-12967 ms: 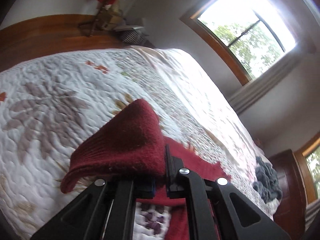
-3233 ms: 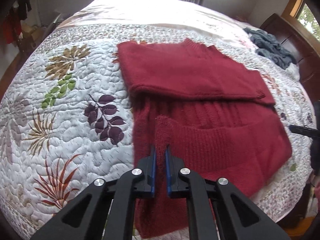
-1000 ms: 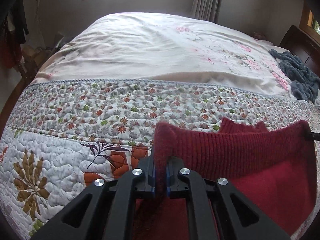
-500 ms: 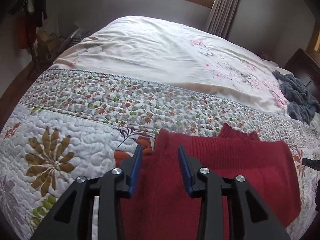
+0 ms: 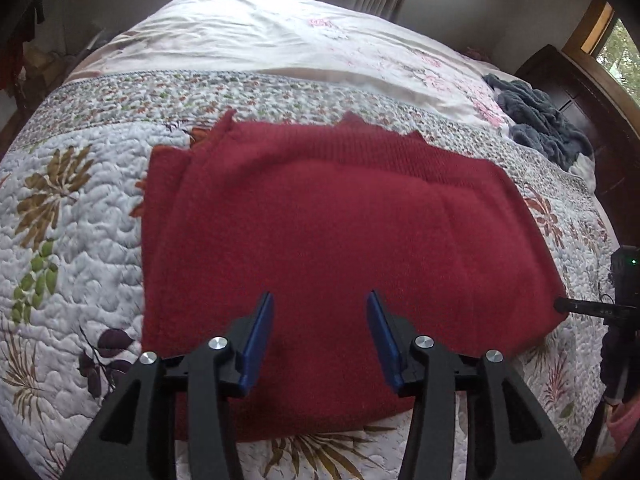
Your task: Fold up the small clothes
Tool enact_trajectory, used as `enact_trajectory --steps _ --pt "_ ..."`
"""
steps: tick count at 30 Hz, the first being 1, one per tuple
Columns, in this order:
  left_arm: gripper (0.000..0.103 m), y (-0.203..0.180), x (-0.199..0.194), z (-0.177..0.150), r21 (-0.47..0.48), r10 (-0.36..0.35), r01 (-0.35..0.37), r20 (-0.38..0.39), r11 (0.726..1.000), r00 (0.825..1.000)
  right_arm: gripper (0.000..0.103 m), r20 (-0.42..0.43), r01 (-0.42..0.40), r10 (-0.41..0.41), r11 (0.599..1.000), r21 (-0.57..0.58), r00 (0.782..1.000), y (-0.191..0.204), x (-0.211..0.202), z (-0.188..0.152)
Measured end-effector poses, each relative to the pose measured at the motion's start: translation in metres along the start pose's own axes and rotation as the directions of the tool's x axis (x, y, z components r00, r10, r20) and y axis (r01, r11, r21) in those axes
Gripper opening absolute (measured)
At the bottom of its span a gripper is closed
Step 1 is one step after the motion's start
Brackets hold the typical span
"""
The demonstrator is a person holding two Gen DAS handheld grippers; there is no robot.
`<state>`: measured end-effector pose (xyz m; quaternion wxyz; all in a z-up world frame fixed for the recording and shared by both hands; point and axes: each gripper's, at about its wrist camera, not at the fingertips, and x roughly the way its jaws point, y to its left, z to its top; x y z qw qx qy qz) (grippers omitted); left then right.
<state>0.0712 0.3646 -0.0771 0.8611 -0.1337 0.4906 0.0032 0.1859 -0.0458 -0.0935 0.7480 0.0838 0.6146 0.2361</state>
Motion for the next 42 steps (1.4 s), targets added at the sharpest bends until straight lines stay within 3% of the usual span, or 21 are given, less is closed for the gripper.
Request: enact_trajectory --steps 6,18,21,22,23,28,34,42 --pt "0.048 0.011 0.017 -0.003 0.005 0.022 -0.021 -0.048 1.0 0.999 0.009 -0.018 0.029 -0.029 1.0 0.012 0.999 -0.007 -0.002 0.001" --pt "0.048 0.014 0.022 -0.01 -0.008 0.027 -0.027 -0.039 1.0 0.999 0.011 -0.058 0.04 -0.037 0.998 0.049 0.998 -0.019 0.023 -0.002" --pt "0.048 0.008 0.016 -0.005 -0.013 0.042 -0.043 -0.035 0.999 0.999 0.03 -0.049 0.012 -0.008 0.998 0.066 0.999 -0.02 0.012 0.005" --pt "0.048 0.003 0.012 -0.003 -0.005 0.037 -0.037 -0.022 0.999 0.999 0.044 -0.02 -0.009 0.011 0.997 0.074 1.0 -0.019 0.002 0.009" --pt "0.049 -0.003 0.008 0.0 0.01 0.031 -0.031 -0.006 0.999 0.999 0.05 -0.002 -0.022 0.022 0.997 0.077 1.0 -0.019 -0.003 0.012" --pt "0.052 -0.026 0.004 0.017 0.036 0.004 -0.005 0.027 0.999 1.0 0.058 0.034 -0.064 0.061 0.992 0.109 0.998 -0.021 -0.012 0.039" --pt "0.052 -0.033 0.031 0.035 -0.004 -0.014 0.014 0.0 1.0 1.0 0.058 -0.025 -0.078 0.084 0.983 0.167 0.996 -0.032 0.02 0.059" --pt "0.052 -0.025 0.053 0.029 -0.032 -0.009 0.008 -0.035 0.999 0.999 0.052 -0.017 -0.126 0.133 0.967 0.223 0.991 -0.045 0.04 0.061"
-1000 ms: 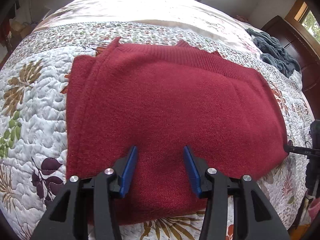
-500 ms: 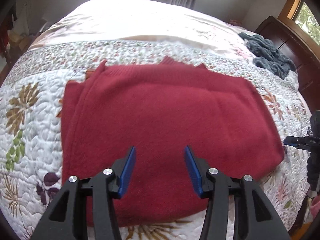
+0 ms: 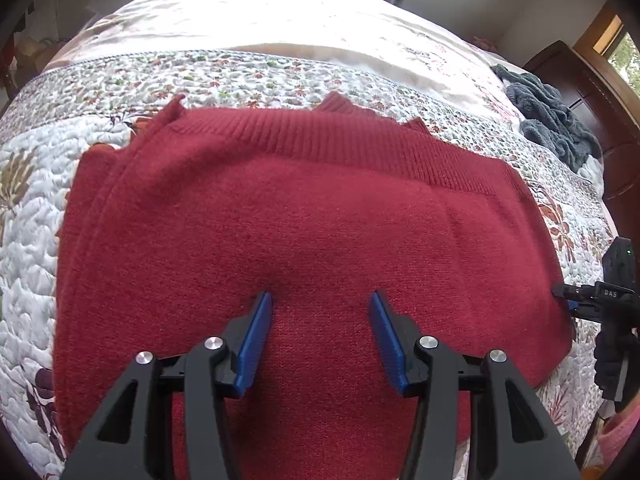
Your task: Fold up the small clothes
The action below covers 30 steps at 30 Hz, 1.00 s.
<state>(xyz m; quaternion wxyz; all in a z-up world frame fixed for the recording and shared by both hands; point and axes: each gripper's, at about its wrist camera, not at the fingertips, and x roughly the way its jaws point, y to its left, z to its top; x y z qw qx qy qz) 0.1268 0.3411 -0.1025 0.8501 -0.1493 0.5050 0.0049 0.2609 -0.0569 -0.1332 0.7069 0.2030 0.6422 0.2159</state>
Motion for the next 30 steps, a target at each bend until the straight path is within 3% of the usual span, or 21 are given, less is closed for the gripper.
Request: enact_trajectory --steps 3,6,10,13,17,22,30 --pt "0.052 0.002 0.002 -0.001 0.001 -0.003 0.003 0.003 1.0 1.0 0.048 0.009 -0.004 0.004 1.0 -0.016 1.0 0.003 0.002 0.0" --pt "0.052 0.001 0.004 -0.002 0.009 0.002 -0.002 0.005 1.0 1.0 0.029 0.012 -0.025 0.026 1.0 -0.018 1.0 0.004 0.004 0.002" --pt "0.052 0.002 0.003 -0.004 0.012 -0.004 0.004 0.006 1.0 1.0 0.021 0.036 -0.08 0.081 0.996 -0.038 0.996 0.011 -0.002 -0.002" --pt "0.052 0.004 0.003 -0.004 0.008 -0.017 0.016 0.006 1.0 1.0 0.019 0.065 -0.139 0.142 0.989 -0.047 0.988 0.013 -0.011 -0.003" --pt "0.052 0.006 0.003 -0.005 0.005 -0.022 0.022 0.006 1.0 1.0 0.017 0.048 -0.082 0.082 0.997 -0.014 0.995 0.003 -0.002 -0.002" --pt "0.052 0.006 0.004 -0.005 0.01 -0.02 0.02 0.007 1.0 1.0 0.017 0.046 -0.094 0.093 0.995 0.025 0.995 -0.008 0.007 -0.002" --pt "0.052 0.008 0.007 -0.005 -0.006 -0.028 0.028 0.008 1.0 1.0 0.017 0.037 -0.045 0.043 0.998 0.039 0.998 0.0 0.009 0.0"
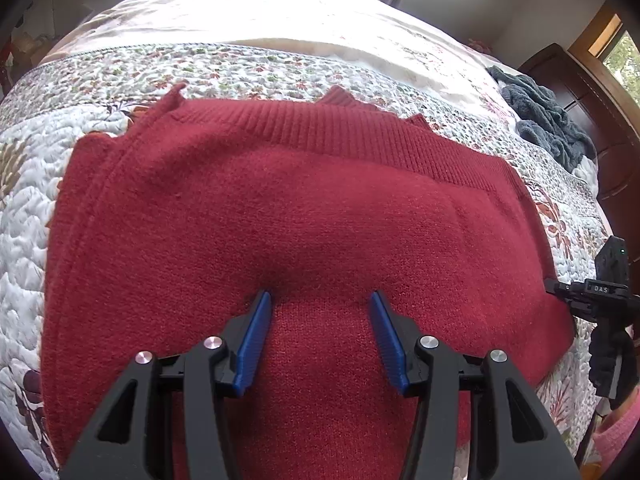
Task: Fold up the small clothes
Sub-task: 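Grasp the sweater side edge with both tools and lift it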
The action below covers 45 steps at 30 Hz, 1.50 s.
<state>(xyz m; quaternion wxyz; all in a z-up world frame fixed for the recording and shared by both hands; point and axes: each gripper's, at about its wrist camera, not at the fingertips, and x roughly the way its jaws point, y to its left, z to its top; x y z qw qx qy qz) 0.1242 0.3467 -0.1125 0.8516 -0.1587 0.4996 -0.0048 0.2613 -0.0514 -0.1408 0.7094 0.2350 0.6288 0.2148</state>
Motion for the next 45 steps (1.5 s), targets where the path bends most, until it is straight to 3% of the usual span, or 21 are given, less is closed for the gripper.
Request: enact_trajectory --steps 4,9,12,19,30,33,45 --pt "0.052 0.0 -0.01 0.002 -0.027 -0.002 0.002 -0.004 1.0 1.0 0.015 0.03 0.022 -0.022 1.0 -0.019 0.999 0.032 -0.017 -0.001" --pt "0.052 0.0 -0.032 0.0 -0.024 -0.025 0.025 0.025 0.999 0.999 0.015 0.048 0.067 -0.058 0.977 -0.203 0.997 0.115 -0.029 -0.006" --pt "0.052 0.003 -0.037 0.0 -0.029 -0.032 0.032 0.025 0.999 0.999 0.015 0.036 0.085 -0.077 0.946 -0.314 0.996 0.165 -0.021 -0.015" --pt "0.052 0.021 -0.045 0.002 -0.088 -0.054 0.057 0.035 0.995 0.998 0.015 -0.02 0.072 -0.088 0.908 -0.412 0.996 0.227 0.017 -0.029" --pt "0.052 0.029 -0.048 0.0 -0.104 -0.08 0.084 0.04 0.991 0.996 0.019 -0.097 0.1 -0.153 0.904 -0.415 0.983 0.238 0.086 -0.045" --pt "0.052 0.03 -0.048 0.001 -0.114 -0.087 0.091 0.041 0.989 0.995 0.025 -0.123 0.075 -0.135 0.914 -0.399 0.983 0.237 0.095 -0.046" --pt "0.052 0.023 -0.047 0.003 -0.14 -0.135 0.138 0.032 0.98 0.99 0.023 -0.17 0.013 -0.075 0.94 -0.341 0.983 0.22 0.109 -0.041"
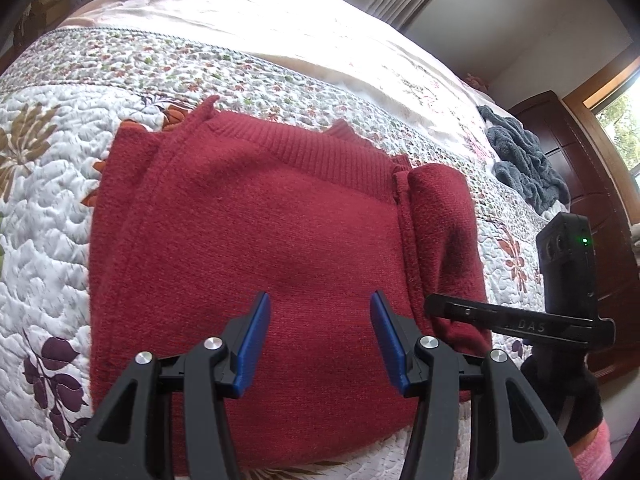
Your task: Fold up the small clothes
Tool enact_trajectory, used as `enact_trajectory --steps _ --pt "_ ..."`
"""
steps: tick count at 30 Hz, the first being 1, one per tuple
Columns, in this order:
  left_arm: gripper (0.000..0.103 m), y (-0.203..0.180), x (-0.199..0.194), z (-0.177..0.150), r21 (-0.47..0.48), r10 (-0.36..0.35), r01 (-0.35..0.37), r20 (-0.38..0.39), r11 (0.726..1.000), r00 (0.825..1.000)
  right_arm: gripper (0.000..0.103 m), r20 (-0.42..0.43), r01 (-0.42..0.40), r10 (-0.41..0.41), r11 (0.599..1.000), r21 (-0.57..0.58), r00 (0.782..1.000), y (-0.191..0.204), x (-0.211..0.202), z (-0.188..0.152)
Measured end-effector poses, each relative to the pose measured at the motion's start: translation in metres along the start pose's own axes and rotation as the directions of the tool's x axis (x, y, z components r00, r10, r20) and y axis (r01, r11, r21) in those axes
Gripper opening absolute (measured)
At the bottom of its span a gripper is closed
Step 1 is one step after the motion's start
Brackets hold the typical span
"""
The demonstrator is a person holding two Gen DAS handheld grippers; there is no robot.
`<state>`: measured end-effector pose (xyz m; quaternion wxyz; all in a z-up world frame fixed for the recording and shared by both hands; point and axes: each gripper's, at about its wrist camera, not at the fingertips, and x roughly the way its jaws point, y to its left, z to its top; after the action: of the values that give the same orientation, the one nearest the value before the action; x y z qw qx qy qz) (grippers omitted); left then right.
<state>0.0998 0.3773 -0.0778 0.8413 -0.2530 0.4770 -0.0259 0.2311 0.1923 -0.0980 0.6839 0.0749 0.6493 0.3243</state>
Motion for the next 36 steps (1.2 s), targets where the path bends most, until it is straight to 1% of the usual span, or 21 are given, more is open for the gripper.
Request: enact_trajectory --steps 3,5,8,11,14,17,21,26,30,31,32,34,36 --pt "0.052 -0.007 0.002 0.0 0.001 -0.016 0.016 -0.007 1.0 1.0 0.028 0.007 -0.043 0.043 0.999 0.007 0.999 -0.003 -0.012 0.0" --pt "0.052 -0.014 0.002 0.001 0.004 -0.031 0.031 -0.011 1.0 0.999 0.033 0.044 -0.092 0.091 0.996 0.011 0.995 -0.004 -0.03 -0.004" --pt "0.052 -0.021 0.006 0.003 -0.003 -0.062 0.062 -0.019 0.998 0.998 0.035 0.11 -0.145 0.141 0.989 0.029 0.984 -0.018 -0.063 -0.012" --pt "0.052 -0.03 0.016 0.008 -0.039 -0.112 0.11 -0.038 0.993 0.993 0.035 0.159 -0.174 0.162 0.982 0.068 0.974 -0.042 -0.086 -0.018" --pt "0.052 -0.041 0.033 0.013 -0.078 -0.174 0.169 -0.066 0.983 0.983 0.035 0.191 -0.15 0.127 0.982 0.111 0.973 -0.074 -0.102 -0.027" --pt "0.052 -0.051 0.055 0.017 -0.119 -0.224 0.212 -0.102 0.97 0.969 0.035 0.191 -0.151 0.121 0.977 0.153 0.974 -0.101 -0.104 -0.04" --pt "0.052 -0.061 0.082 0.02 -0.156 -0.248 0.226 -0.137 0.961 0.959 0.035 0.176 -0.148 0.116 0.973 0.177 0.978 -0.122 -0.096 -0.056" --pt "0.052 -0.068 0.105 0.025 -0.172 -0.271 0.245 -0.148 0.954 0.951 0.035 0.159 -0.167 0.136 0.965 0.202 0.978 -0.138 -0.083 -0.068" --pt "0.052 -0.075 0.112 0.027 -0.18 -0.296 0.27 -0.139 0.946 0.945 0.035 0.151 -0.178 0.147 0.961 0.211 0.977 -0.144 -0.076 -0.07" --pt "0.051 -0.078 0.113 0.027 -0.18 -0.301 0.275 -0.14 0.944 0.943 0.036 0.151 -0.179 0.149 0.96 0.213 0.977 -0.146 -0.074 -0.07" --pt "0.04 -0.081 0.113 0.027 -0.174 -0.303 0.278 -0.137 0.945 0.943 0.036 0.151 -0.181 0.15 0.96 0.216 0.977 -0.147 -0.073 -0.07" --pt "0.031 -0.09 0.114 0.026 -0.157 -0.314 0.292 -0.141 0.943 0.939 0.036 0.151 -0.179 0.148 0.959 0.218 0.977 -0.149 -0.072 -0.072" --pt "0.03 -0.098 0.114 0.025 -0.141 -0.317 0.299 -0.135 0.944 0.939 0.036 0.151 -0.174 0.143 0.959 0.222 0.978 -0.151 -0.071 -0.074"
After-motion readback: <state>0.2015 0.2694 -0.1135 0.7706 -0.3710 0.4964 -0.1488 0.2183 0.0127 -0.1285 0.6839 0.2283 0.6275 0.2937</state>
